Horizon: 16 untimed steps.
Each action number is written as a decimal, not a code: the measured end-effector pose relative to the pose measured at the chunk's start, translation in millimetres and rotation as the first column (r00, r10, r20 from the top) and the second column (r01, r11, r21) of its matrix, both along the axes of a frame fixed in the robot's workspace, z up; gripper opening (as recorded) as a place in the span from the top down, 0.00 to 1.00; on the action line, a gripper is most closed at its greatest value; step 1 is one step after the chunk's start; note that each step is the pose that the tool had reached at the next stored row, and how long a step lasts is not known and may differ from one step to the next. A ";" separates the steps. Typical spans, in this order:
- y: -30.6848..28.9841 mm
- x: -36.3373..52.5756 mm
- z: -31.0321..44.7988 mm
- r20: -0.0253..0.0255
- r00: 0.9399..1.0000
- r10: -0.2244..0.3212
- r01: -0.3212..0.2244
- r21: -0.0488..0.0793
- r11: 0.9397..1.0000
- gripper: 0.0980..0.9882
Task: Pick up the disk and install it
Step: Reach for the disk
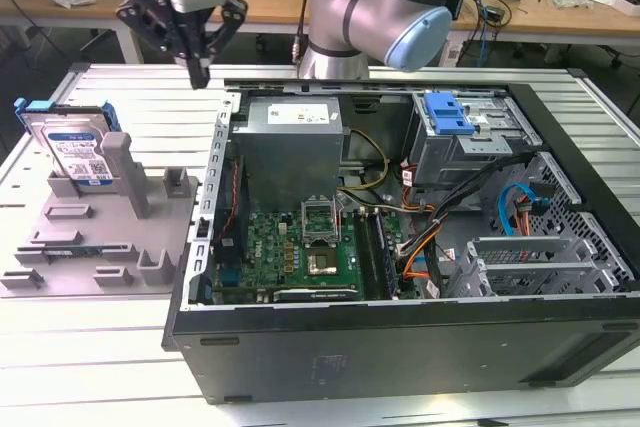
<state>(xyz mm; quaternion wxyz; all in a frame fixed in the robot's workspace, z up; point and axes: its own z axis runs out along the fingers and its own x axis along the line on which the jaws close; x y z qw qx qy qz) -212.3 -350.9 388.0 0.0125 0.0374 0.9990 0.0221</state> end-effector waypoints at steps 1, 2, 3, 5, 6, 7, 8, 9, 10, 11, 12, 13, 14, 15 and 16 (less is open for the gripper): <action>1.6 -4.2 -0.5 0.000 1.000 0.000 0.000 0.000 1.000 0.99; 3.6 -9.6 -1.2 0.000 1.000 0.000 0.000 0.000 1.000 0.99; 5.3 -14.5 -1.9 0.000 1.000 0.000 0.000 0.000 1.000 0.99; 11.2 -31.8 -4.2 0.000 1.000 0.000 0.000 0.000 1.000 0.99; 14.3 -41.3 -5.5 0.000 1.000 0.000 0.000 0.000 1.000 0.99; 15.8 -46.0 -6.2 0.000 1.000 0.000 0.000 0.000 1.000 0.99; 17.3 -50.5 -6.7 0.000 1.000 0.000 0.000 0.000 1.000 0.99; 19.3 -56.7 -7.5 0.000 1.000 0.000 0.000 0.000 1.000 0.99; 21.7 -63.8 -8.5 0.000 1.000 0.000 0.000 0.000 1.000 0.99; 24.0 -70.6 -9.4 0.000 1.000 0.000 0.000 0.000 1.000 0.99; 25.3 -74.8 -10.0 0.000 1.000 0.000 0.000 0.000 1.000 0.99; 26.6 -78.7 -10.6 0.000 1.000 0.000 0.000 0.000 1.000 0.99; 28.8 -85.0 -11.4 0.000 1.000 0.000 0.000 0.000 1.000 0.99; 30.1 -88.7 -11.9 0.000 1.000 0.000 0.000 0.000 1.000 0.99; 31.7 -93.6 -12.6 0.000 1.000 0.000 0.000 0.000 1.000 0.99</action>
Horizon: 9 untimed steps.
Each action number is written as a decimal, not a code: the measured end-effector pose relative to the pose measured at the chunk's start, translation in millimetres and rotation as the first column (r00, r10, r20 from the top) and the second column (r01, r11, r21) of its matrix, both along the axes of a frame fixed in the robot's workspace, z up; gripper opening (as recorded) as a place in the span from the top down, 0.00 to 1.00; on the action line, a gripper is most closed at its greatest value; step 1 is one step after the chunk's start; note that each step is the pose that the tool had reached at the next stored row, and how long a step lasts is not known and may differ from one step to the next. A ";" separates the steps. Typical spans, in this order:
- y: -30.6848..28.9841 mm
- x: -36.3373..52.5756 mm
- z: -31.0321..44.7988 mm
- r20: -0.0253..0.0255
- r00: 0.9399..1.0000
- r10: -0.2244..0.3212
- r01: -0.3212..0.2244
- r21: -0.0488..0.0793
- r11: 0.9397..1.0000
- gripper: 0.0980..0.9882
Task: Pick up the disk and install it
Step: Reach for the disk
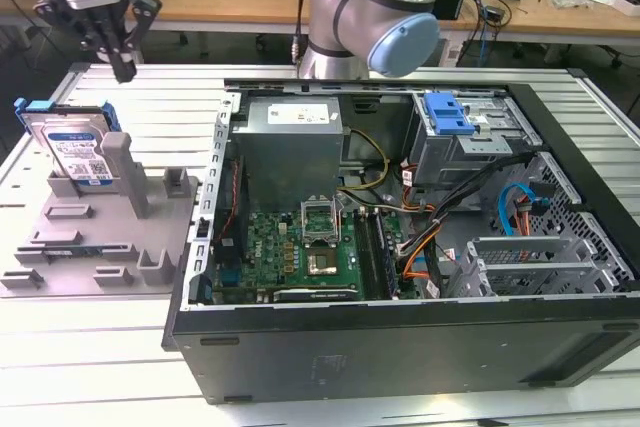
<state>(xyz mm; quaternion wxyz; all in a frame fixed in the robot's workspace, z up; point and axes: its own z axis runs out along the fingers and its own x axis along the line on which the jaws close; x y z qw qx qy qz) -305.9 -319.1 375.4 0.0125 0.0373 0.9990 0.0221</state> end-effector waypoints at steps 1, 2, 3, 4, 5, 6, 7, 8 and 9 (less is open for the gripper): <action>1.5 -3.9 -0.6 0.000 1.000 0.000 0.000 0.000 1.000 0.99; 3.4 -8.9 -1.4 0.000 1.000 0.000 0.000 0.000 1.000 0.99; 4.7 -12.5 -1.9 0.000 1.000 0.000 0.000 0.000 1.000 0.99; 6.4 -16.8 -2.6 0.000 1.000 0.000 0.000 0.000 1.000 0.99; 7.9 -20.4 -3.2 0.000 1.000 0.000 0.000 0.000 1.000 0.99; 10.3 -26.5 -4.1 0.000 1.000 0.000 0.000 0.000 1.000 0.99; 11.7 -30.3 -4.6 0.000 1.000 0.000 0.000 0.000 1.000 0.99; 15.0 -38.3 -5.2 0.000 1.000 0.000 0.000 0.000 1.000 0.99; 17.1 -41.4 -5.3 0.000 1.000 0.000 0.000 0.000 1.000 0.99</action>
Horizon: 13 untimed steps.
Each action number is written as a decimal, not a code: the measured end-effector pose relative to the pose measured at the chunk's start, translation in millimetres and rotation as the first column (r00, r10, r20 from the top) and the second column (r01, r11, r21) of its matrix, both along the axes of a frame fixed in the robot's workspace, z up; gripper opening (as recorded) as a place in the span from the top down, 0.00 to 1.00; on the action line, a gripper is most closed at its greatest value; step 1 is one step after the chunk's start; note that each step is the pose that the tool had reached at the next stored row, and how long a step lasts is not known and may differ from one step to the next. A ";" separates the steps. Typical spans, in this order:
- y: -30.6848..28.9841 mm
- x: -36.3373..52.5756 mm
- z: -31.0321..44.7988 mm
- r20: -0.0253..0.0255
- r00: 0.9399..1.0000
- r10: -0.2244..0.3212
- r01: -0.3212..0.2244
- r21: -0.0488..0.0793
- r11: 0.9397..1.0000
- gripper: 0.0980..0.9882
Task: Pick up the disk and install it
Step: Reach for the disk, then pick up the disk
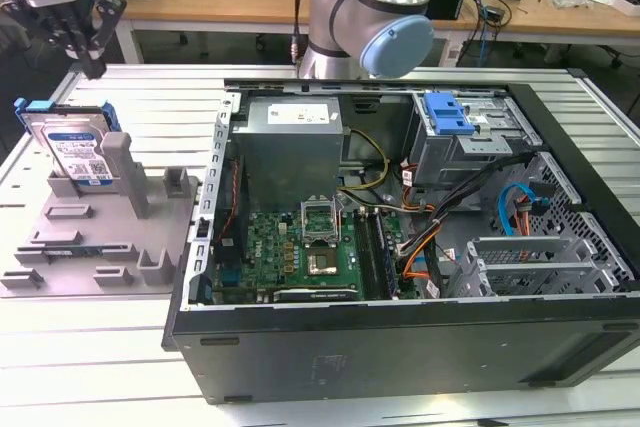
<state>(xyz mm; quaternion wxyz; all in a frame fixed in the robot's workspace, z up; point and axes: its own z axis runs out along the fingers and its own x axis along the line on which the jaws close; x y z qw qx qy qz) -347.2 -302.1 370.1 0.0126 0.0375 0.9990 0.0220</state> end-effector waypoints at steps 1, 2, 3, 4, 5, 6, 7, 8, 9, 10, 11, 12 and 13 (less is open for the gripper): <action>0.0 0.0 0.0 0.000 1.000 0.000 0.000 0.000 1.000 0.99; 0.0 0.0 0.0 0.000 1.000 0.000 0.000 0.000 1.000 0.99; -0.1 -0.1 0.1 0.000 1.000 0.000 0.000 0.000 1.000 0.99; -0.1 -0.2 0.1 0.000 1.000 0.000 0.000 0.000 1.000 0.99; 0.0 -0.3 0.1 0.000 1.000 0.000 0.000 0.000 1.000 0.99; 0.0 -0.3 0.1 0.000 1.000 0.000 0.000 0.000 1.000 0.99; -0.1 -0.4 0.1 0.000 1.000 0.000 0.000 0.000 1.000 0.99; 0.0 -0.4 0.1 0.000 1.000 0.000 0.000 0.000 1.000 0.99; 0.0 -0.4 0.1 0.000 1.000 0.000 0.000 0.000 1.000 0.99; 0.0 -0.5 0.1 0.000 1.000 0.000 0.000 0.000 1.000 0.99; -0.1 -0.5 0.1 0.000 1.000 0.000 0.000 0.000 1.000 0.99; -0.1 -0.5 0.1 0.000 1.000 0.000 0.000 0.000 1.000 0.99; -0.1 -0.6 0.1 0.000 1.000 0.000 0.000 0.000 1.000 0.99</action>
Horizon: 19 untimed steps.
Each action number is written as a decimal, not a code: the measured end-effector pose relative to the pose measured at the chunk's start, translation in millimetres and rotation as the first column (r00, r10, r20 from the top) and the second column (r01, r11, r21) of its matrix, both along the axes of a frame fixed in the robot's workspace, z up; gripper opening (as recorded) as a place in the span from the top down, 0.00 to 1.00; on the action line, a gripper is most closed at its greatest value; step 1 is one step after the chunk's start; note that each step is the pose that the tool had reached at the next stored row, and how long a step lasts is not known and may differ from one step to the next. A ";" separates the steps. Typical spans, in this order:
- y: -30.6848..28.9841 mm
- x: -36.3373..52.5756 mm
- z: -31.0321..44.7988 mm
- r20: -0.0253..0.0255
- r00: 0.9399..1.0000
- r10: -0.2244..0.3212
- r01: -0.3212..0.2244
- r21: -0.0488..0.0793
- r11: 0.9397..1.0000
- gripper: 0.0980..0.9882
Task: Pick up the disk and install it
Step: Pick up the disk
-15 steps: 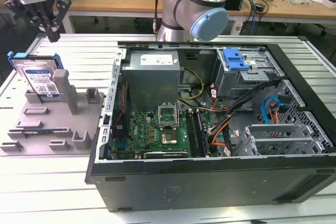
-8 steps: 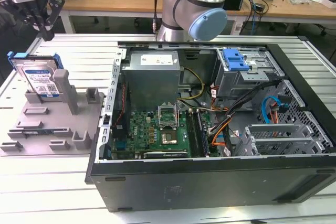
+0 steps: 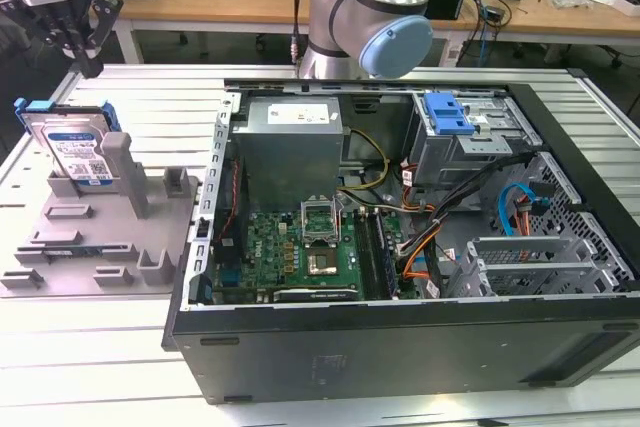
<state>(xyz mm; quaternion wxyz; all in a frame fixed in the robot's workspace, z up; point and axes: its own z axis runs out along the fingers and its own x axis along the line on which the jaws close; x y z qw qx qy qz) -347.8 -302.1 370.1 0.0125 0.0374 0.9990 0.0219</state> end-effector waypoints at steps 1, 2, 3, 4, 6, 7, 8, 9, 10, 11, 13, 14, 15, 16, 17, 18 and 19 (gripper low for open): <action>0.0 0.0 0.0 0.000 1.000 0.000 0.000 0.000 1.000 0.99; 0.0 0.0 0.0 0.000 1.000 0.000 0.000 0.000 1.000 0.99; 0.0 -0.1 0.0 0.000 1.000 0.000 0.000 0.000 1.000 0.99; 0.0 -0.2 0.0 -0.004 1.000 0.003 -0.003 0.000 1.000 0.99; 0.0 -0.1 0.0 -0.013 0.999 0.030 -0.030 0.000 1.000 0.99; 0.0 -0.1 0.0 -0.015 0.999 0.042 -0.042 0.000 0.999 0.99; 0.0 -0.1 0.0 -0.017 0.998 0.059 -0.059 0.000 0.998 0.99; 0.0 -0.1 0.0 -0.017 0.997 0.074 -0.074 0.000 0.997 0.99; -0.1 -0.1 0.0 -0.018 0.996 0.092 -0.092 -0.001 0.996 0.99; -0.1 -0.1 0.1 -0.018 0.994 0.107 -0.107 -0.002 0.994 0.99; -0.1 0.0 0.2 -0.018 0.989 0.147 -0.147 -0.004 0.989 0.99; -0.1 0.0 0.2 -0.018 0.986 0.166 -0.166 -0.004 0.986 0.99; 0.0 -0.1 0.3 -0.018 0.980 0.196 -0.196 -0.005 0.981 0.99; 0.0 -0.1 0.2 -0.019 0.974 0.225 -0.225 -0.006 0.974 0.98; 0.0 -0.1 0.2 -0.019 0.968 0.250 -0.250 -0.006 0.968 0.92; 0.0 -0.1 0.2 -0.019 0.964 0.264 -0.265 -0.006 0.964 0.92; 0.0 -0.1 0.3 -0.020 0.956 0.294 -0.294 -0.007 0.956 0.85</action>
